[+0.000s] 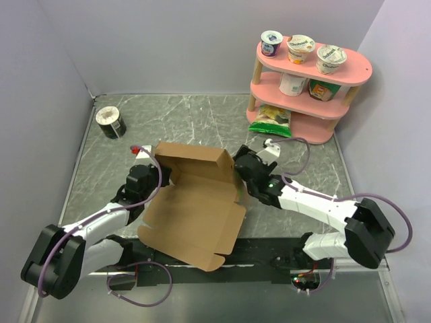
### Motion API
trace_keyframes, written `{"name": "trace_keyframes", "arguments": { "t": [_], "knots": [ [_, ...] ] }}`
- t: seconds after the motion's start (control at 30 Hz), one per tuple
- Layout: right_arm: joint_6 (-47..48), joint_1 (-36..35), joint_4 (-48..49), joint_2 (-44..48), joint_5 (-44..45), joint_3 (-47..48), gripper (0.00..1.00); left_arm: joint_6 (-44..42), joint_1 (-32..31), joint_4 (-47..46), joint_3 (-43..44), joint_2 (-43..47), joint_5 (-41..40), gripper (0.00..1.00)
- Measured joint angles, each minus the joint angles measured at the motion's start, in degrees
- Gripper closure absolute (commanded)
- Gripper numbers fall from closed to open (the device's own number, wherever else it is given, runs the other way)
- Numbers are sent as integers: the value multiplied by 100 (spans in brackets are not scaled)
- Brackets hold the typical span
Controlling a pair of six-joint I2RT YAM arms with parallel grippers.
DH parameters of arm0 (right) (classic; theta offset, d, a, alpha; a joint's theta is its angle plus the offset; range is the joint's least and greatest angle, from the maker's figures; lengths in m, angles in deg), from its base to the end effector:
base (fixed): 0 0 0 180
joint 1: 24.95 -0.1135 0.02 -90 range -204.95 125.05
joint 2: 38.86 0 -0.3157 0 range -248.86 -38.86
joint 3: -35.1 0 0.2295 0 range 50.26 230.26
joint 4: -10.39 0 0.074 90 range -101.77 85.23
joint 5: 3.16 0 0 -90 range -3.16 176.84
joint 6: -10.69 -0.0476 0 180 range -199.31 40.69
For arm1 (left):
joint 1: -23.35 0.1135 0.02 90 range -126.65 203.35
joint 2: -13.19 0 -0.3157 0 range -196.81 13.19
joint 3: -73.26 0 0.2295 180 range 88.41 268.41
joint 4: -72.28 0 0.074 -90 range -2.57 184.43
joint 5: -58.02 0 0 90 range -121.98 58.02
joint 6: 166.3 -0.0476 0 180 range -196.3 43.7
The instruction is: Fold the paper box
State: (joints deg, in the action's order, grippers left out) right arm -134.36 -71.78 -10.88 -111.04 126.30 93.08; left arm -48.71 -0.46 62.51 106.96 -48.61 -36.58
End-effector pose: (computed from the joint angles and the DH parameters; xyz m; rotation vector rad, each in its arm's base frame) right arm 0.1836 0.1515 0.2935 0.5170 1.9874 0.3517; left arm 0.1740 -0.0726 0.2454 -0.1193 1.9217 -0.5331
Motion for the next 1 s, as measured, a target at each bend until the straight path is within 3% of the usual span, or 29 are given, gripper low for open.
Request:
{"name": "trace_keyframes", "arguments": {
  "t": [0.37,0.5,0.63,0.87,1.0],
  "knots": [
    [-1954,-258,-2149,-966,1123,992,0,52,-92,149,83,-186,-299,99],
    [-2225,-284,-2435,-1226,1193,1276,1,68,-74,249,83,-280,-374,99],
    [-1731,-302,-1965,-1036,1165,1038,1,44,-9,348,155,-391,-278,99],
    [-59,-328,-68,584,481,-546,2,-52,179,352,238,-415,48,99],
    [234,-348,358,1104,59,-960,4,-63,269,352,238,-498,37,99]
  ]
}}
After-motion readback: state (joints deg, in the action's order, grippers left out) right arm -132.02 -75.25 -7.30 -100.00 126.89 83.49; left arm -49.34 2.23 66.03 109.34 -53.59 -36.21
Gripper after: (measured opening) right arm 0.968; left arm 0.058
